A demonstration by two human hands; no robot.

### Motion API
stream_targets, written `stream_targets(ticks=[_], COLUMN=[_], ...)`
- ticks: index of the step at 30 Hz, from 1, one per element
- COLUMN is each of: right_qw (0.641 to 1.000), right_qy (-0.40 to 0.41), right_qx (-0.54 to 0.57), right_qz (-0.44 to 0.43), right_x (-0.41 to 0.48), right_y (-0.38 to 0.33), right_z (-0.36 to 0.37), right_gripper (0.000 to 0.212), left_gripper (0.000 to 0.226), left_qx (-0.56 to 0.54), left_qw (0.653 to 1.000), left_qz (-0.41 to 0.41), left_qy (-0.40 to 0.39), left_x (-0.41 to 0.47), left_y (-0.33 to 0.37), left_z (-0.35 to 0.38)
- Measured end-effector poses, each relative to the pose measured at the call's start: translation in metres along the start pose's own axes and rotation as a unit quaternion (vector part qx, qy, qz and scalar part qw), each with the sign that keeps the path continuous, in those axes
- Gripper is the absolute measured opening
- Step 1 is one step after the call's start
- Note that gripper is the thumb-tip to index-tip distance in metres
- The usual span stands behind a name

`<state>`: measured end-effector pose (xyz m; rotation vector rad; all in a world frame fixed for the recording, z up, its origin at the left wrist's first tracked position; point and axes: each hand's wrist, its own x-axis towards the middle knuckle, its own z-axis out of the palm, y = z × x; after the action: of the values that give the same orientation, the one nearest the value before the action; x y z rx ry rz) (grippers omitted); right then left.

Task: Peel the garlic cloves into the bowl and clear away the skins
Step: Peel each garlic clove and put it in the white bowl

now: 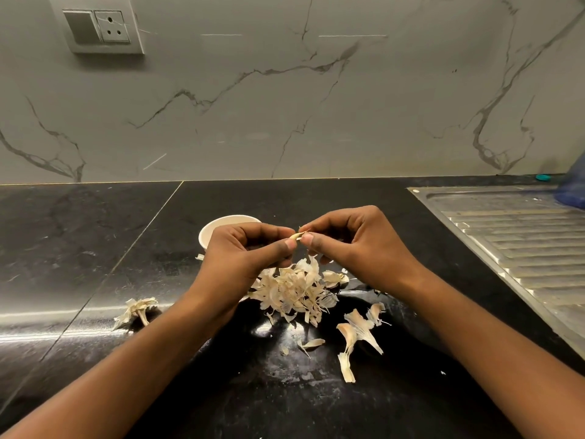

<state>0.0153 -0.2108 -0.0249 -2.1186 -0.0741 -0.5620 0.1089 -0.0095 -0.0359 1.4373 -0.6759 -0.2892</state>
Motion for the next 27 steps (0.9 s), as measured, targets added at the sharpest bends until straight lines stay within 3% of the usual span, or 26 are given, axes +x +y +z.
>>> stream_targets(ticks=[7, 11, 18, 24, 27], right_qw=[0.992, 0.986, 0.997, 0.984, 0.976], right_qy=[-0.032, -0.029, -0.007, -0.004, -0.001], right_qx=[-0.098, -0.126, -0.029, 0.176, 0.216], right_qz=[-0.071, -0.103, -0.069, 0.017, 0.040], right_x=[-0.001, -0.001, -0.002, -0.003, -0.003], right_y=[0.002, 0.001, -0.005, -0.011, -0.013], right_z=[-0.002, -0.002, -0.001, 0.000, 0.004], right_gripper=[0.011, 0.007, 0.010, 0.011, 0.014], left_gripper=[0.012, 0.012, 0.016, 0.022, 0.021], left_qx=[0.118, 0.102, 0.055, -0.133, -0.178], left_qw=[0.991, 0.992, 0.994, 0.990, 0.982], left_qz=[0.064, 0.067, 0.072, -0.014, -0.042], left_qy=[-0.012, -0.022, -0.060, -0.053, -0.044], left_x=[-0.001, -0.001, -0.001, -0.003, -0.003], left_y=[0.002, 0.000, 0.006, 0.013, 0.012], left_z=[-0.001, 0.001, -0.003, 0.000, 0.002])
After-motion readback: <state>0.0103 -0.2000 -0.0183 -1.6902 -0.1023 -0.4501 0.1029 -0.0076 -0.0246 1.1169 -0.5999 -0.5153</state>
